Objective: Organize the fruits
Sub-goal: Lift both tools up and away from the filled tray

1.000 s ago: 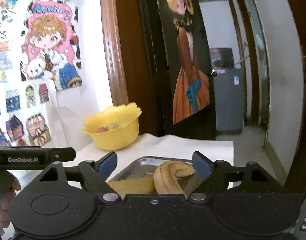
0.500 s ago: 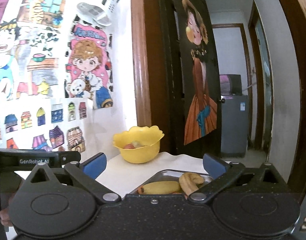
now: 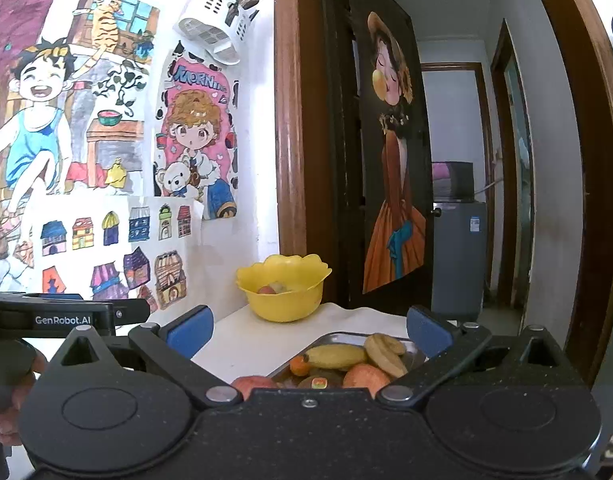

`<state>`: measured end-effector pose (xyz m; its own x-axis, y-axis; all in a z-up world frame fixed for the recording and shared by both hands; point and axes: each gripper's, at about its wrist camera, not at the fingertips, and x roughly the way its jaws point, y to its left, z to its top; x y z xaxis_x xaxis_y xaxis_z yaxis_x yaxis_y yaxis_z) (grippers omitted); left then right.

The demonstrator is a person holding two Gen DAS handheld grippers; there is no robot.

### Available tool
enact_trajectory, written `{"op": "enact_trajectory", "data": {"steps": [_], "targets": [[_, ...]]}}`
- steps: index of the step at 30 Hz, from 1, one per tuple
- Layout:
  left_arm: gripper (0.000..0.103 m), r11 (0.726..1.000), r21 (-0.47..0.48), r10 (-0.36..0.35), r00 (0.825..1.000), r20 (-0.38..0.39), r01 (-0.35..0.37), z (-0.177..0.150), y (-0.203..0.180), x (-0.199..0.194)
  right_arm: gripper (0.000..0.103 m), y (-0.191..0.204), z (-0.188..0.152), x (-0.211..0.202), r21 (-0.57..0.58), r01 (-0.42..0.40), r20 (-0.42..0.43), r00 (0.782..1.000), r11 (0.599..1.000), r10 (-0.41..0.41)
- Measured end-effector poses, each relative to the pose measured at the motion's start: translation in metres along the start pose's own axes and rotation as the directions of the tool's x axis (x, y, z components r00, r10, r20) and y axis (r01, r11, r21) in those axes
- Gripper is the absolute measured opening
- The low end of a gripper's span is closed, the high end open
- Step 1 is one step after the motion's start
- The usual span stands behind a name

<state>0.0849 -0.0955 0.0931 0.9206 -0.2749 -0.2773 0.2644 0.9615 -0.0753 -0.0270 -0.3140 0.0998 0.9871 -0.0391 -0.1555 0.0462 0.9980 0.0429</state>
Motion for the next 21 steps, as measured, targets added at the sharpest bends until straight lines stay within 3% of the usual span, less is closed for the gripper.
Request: {"op": "enact_trajectory", "data": {"steps": [21], "targets": [[0.103,1.0,0.0,0.025,0.999,-0.037,-0.025,-0.05,0.026,-0.035,0.102,0.043,-0.041,-0.044,0.007,0.044,0.003,0.999,0.999,-0.044]]}}
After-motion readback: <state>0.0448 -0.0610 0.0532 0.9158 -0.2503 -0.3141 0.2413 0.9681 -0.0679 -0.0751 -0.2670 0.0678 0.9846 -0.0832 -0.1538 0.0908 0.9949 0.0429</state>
